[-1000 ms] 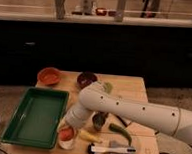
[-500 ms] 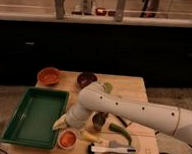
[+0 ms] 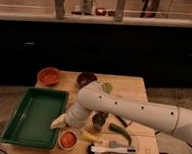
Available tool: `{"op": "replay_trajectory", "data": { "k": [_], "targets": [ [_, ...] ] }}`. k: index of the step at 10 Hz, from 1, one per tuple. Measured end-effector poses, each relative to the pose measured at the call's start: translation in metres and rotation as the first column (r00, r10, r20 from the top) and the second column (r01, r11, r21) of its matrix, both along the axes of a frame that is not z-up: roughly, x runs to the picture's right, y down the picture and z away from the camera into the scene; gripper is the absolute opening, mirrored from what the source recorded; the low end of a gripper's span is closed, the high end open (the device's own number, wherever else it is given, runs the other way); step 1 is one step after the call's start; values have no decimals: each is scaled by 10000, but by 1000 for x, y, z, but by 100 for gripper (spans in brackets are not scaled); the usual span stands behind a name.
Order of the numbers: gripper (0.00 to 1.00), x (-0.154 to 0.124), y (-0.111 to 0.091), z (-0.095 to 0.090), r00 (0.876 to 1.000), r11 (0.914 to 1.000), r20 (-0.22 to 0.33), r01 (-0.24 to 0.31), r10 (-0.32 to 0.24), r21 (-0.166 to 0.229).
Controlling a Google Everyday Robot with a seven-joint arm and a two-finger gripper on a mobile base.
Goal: Place apple in paper cup
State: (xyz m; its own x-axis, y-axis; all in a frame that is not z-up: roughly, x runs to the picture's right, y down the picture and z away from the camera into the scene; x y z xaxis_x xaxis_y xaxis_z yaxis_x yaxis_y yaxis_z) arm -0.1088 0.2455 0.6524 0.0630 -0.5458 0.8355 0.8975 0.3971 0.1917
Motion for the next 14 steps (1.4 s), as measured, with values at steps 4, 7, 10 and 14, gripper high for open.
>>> {"op": "replay_trajectory", "data": {
  "k": [4, 7, 10, 14],
  "targets": [
    [80, 1, -2, 0, 10000, 10000, -23, 11, -11, -9],
    [80, 2, -4, 1, 10000, 10000, -40, 18, -19, -36],
    [80, 3, -7, 1, 9999, 9998, -81, 108, -107, 161],
    [80, 3, -8, 0, 9999, 9995, -79, 150, -147, 272]
  ]
}}
